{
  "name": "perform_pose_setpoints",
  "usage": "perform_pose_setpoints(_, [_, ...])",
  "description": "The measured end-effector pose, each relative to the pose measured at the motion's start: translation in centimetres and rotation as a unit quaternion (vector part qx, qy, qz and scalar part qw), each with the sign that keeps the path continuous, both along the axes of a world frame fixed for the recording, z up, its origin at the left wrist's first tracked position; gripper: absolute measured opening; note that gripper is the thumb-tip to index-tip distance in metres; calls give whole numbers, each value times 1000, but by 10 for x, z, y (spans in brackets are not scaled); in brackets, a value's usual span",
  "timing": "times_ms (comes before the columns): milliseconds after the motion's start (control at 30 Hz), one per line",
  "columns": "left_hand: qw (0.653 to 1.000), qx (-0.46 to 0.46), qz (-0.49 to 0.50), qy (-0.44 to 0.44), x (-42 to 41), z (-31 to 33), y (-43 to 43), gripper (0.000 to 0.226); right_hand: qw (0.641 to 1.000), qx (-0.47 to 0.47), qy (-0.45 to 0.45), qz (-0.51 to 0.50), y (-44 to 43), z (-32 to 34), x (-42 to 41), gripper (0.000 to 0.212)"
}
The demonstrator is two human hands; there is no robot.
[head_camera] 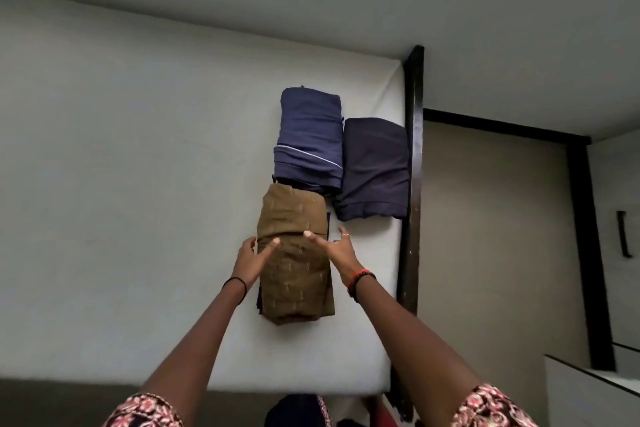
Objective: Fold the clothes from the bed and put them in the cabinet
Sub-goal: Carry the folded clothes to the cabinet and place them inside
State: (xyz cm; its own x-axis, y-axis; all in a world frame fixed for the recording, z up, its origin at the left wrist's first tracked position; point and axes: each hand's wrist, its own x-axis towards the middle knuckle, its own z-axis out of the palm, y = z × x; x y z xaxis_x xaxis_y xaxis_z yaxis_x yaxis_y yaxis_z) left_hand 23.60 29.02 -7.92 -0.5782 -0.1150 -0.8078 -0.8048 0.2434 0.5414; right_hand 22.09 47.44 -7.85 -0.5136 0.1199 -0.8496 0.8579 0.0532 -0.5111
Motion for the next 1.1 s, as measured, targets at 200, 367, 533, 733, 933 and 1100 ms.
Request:
perform_pose_setpoints(200, [995,77,-7,-57,-8,-24,-2,106,999,-45,17,1,-10,-31,0,79])
perform_pose_setpoints(367, [993,98,16,-66,-12,-44,-5,104,998,-42,-13,-37,-12,-51,1,83])
perform_pose_setpoints(533, [987,128,20,-97,-19,-46,-7,108,994,-91,-53,-20,-4,-52,-3,87])
perform_pose_setpoints(733, [976,162,66,-133,-11,-27,5,105,979,-174,-103,-8,14,-36,7,53])
perform_pose_setpoints(933, [980,150,75,-106,4,12,33,116,974,-206,-97,-7,40,-10,24,63])
perform_pose_setpoints(1100, [982,151,74,-84,16,55,77,121,977,-200,-80,-9,82,33,34,58])
